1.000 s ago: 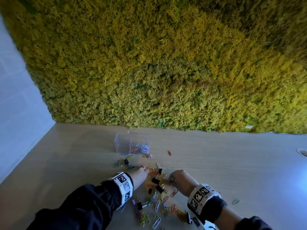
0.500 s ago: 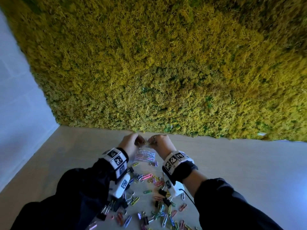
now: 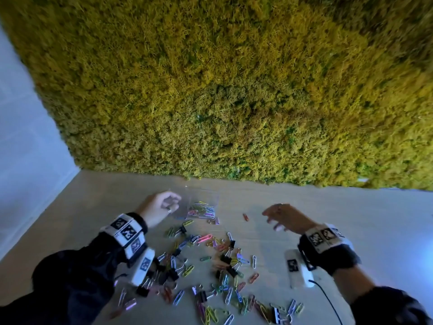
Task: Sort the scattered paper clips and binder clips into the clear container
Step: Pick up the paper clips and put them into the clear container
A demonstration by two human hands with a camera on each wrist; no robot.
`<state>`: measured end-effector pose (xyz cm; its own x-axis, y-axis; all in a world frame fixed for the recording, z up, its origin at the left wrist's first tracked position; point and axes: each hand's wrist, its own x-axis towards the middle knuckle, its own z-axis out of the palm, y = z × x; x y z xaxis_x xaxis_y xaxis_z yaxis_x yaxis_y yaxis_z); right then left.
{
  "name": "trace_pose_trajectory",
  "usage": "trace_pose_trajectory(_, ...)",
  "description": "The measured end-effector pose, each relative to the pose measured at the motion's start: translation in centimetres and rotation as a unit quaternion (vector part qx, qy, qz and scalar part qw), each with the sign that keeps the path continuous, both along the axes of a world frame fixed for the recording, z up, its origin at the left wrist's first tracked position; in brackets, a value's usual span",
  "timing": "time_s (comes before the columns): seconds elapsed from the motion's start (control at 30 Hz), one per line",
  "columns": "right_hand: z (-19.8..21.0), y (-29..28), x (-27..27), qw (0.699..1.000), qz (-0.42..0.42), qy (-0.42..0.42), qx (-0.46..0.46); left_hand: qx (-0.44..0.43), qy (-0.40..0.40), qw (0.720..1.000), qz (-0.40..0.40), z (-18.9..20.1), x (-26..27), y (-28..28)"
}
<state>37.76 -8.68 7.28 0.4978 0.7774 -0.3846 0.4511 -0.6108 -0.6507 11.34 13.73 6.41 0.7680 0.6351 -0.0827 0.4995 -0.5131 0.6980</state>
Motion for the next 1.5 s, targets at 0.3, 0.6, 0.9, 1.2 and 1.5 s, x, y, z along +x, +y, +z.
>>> trace_pose_trajectory(0.3,-8.9,-16.0,3.6,0.976,-0.160,-0.088,-0.117,-0.140,0.188,0.963,0.134,-5.7,-13.8,-2.3)
trace_pose_trajectory(0.6,-6.7,-11.2,-2.8,0.986,-0.144,0.071,0.041,-0.200,0.075,0.967,0.136,-6.7,-11.5,-6.8)
trace_pose_trajectory(0.9,-7.3,-17.3,-2.1,0.987,-0.143,-0.026,-0.072,-0.170,0.216,0.948,0.164,-5.5,-14.9,-8.9)
trace_pose_trajectory(1.2,-6.6,-14.0,-5.2,0.981,-0.169,-0.095,0.014,-0.139,0.080,0.978,0.137,-5.9,-11.6,-10.3)
trace_pose_trajectory(1.5,-9.2,-14.1,-10.0,0.968,-0.094,-0.147,-0.180,-0.010,0.265,0.963,0.041,-7.3,-11.6,-11.9)
